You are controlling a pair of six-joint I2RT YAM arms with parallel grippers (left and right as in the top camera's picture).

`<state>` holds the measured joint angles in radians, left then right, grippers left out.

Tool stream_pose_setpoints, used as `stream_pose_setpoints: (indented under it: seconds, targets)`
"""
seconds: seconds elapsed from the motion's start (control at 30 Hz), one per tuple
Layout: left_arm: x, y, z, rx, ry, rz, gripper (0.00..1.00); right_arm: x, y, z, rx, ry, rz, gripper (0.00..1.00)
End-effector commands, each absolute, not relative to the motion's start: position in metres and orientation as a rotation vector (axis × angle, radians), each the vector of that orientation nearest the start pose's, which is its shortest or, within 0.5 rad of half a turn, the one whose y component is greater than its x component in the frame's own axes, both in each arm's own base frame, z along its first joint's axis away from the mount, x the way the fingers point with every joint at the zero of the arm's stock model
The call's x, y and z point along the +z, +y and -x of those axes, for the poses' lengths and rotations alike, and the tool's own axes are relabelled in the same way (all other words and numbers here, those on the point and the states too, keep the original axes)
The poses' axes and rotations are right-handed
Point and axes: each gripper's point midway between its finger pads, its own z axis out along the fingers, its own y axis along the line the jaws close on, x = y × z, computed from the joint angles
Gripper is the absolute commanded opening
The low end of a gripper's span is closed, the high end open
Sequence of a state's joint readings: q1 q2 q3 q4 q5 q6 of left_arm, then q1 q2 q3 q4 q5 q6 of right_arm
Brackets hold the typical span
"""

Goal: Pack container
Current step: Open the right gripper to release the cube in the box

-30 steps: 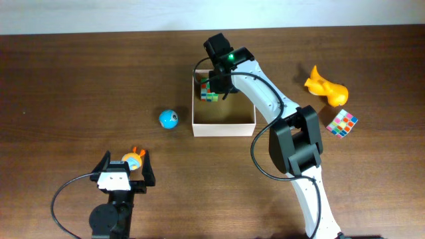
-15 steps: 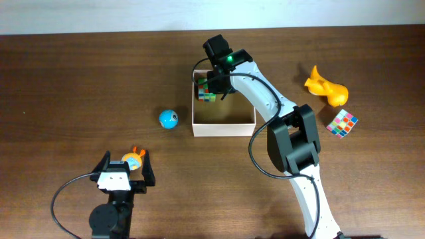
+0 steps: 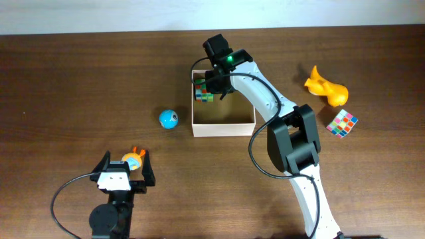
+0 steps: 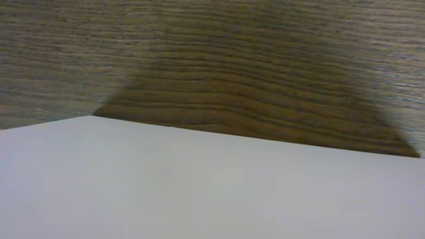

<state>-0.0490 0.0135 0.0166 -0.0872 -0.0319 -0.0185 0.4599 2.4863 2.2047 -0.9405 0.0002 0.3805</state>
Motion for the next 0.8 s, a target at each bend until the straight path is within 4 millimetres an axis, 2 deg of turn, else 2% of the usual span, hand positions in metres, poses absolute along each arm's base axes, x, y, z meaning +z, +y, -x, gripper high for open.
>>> stream_pose_setpoints:
  seconds: [0.0, 0.33, 0.53, 0.67, 0.77]
  targets:
    - [0.157, -0.009, -0.245, -0.025, 1.653, -0.025, 0.99, 0.033, 0.262, -0.506, 0.259, 2.815, 0.143, 0.25]
    - [0.157, -0.009, -0.245, -0.025, 1.653, -0.025, 0.99, 0.033, 0.267, -0.502, 0.308, 2.832, 0.147, 0.25]
    - [0.157, -0.009, -0.245, -0.025, 1.653, -0.025, 0.99, 0.033, 0.257, -0.507, 0.238, 2.815, 0.132, 0.25]
    - [0.157, -0.009, -0.245, -0.025, 1.653, -0.025, 0.99, 0.039, 0.253, -0.51, 0.217, 2.807, 0.156, 0.26]
    - [0.157, -0.009, -0.245, -0.025, 1.653, -0.025, 0.99, 0.052, 0.252, -0.512, 0.21, 2.794, 0.185, 0.26]
